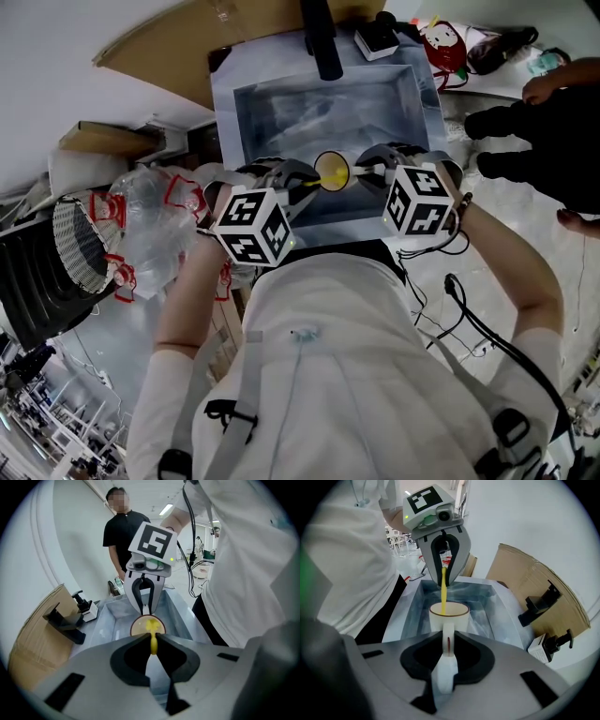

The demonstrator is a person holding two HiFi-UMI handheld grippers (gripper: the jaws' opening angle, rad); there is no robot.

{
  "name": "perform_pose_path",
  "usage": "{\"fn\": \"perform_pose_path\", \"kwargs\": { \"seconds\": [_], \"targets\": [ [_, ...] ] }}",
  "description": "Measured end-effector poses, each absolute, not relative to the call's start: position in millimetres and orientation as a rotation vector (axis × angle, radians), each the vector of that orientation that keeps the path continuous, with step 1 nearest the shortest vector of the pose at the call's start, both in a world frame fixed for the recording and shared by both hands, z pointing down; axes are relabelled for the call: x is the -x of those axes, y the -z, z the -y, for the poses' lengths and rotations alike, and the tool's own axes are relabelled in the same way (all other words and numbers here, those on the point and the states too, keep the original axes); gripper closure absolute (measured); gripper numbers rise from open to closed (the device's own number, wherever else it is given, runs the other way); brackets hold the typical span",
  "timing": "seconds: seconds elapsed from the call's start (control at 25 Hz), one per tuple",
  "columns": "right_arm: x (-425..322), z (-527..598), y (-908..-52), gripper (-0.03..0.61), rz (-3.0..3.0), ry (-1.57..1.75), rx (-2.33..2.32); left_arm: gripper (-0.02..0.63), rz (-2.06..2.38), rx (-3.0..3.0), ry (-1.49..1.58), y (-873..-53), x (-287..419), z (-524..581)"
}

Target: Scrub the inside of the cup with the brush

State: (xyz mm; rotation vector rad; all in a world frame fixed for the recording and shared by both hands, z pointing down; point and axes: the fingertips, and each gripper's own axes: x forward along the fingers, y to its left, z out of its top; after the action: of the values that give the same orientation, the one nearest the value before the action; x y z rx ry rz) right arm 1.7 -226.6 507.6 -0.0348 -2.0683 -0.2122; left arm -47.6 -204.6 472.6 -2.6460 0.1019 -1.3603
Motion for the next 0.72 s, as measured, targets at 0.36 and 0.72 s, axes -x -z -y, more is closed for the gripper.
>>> {"fn": "perform_pose_path", "kwargs": {
  "seconds": [0.36, 0.72],
  "targets": [
    [1.4, 219.5, -499.2, 0.512, 2.086, 0.27, 0.037, 0.575, -0.212, 2.666, 1.326, -463.9, 54.5, 220.1],
    [4.7, 220.8, -494.4, 0.512, 2.096, 0.281, 0.034, 0.575, -0.314, 2.731, 1.352, -470.0, 67.4, 227.6]
  ]
}}
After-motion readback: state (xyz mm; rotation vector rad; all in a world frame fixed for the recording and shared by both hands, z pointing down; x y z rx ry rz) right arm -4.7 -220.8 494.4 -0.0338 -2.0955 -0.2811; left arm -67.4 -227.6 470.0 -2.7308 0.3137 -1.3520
